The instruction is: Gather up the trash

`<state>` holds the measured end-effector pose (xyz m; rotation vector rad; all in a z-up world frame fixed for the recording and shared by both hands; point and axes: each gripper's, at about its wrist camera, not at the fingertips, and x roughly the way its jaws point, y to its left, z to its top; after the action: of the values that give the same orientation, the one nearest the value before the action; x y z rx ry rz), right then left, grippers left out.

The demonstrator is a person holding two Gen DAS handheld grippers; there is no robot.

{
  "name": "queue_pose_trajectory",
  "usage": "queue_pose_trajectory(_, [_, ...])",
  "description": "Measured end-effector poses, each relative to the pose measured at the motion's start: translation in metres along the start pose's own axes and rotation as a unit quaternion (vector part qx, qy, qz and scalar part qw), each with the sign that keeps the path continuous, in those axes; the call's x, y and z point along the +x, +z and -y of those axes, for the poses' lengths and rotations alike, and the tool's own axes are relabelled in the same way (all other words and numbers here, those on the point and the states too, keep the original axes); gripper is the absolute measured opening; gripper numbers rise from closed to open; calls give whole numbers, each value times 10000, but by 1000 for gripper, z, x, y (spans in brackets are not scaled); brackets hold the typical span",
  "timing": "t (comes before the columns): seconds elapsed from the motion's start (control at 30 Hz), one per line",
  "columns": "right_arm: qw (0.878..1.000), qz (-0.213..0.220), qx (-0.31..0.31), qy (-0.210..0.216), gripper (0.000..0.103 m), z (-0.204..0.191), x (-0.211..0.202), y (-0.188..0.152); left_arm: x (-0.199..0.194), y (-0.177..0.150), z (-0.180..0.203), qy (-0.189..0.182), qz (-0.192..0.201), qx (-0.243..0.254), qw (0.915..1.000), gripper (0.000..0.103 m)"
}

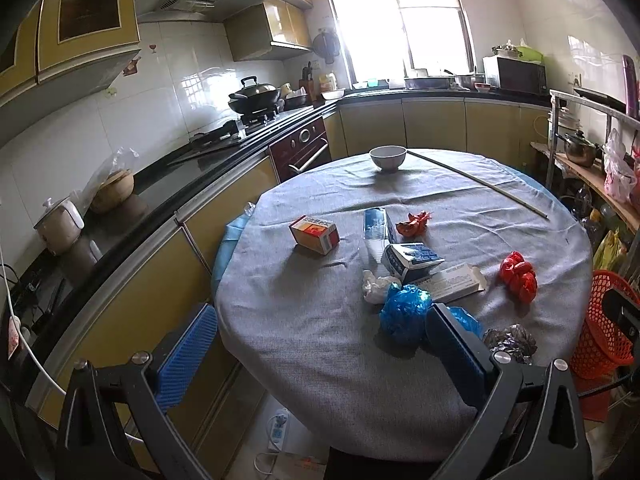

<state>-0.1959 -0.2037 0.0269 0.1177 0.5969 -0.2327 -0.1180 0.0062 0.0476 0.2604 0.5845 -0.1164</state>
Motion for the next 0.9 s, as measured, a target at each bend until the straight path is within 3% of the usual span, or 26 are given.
queue_pose_trajectory(0.33, [9998,-156,42,101,103,-1,10,-3,13,-4,-5,-32,-114,-48,9999,103])
queue_pose_trajectory(0.53, [9960,-725,280,437,103,0,38,-12,52,-12,-26,-269,-677,-425,9964,103])
queue_pose_trajectory(0.63, [9898,-1130,486,714,100,0,67,-21,75,-17,-34,-430,-1035,-662,9915,103])
queue_pose_trajectory(0.7, [9830,-1453,616,939,92,-3,89,-28,89,-17,-36,-626,-1238,-814,9870,103])
queue_pose_trajectory(0.9, [9655,-2119,857,1245,88,-11,136,-41,127,0,-30,-1264,-1750,-1319,9675,103])
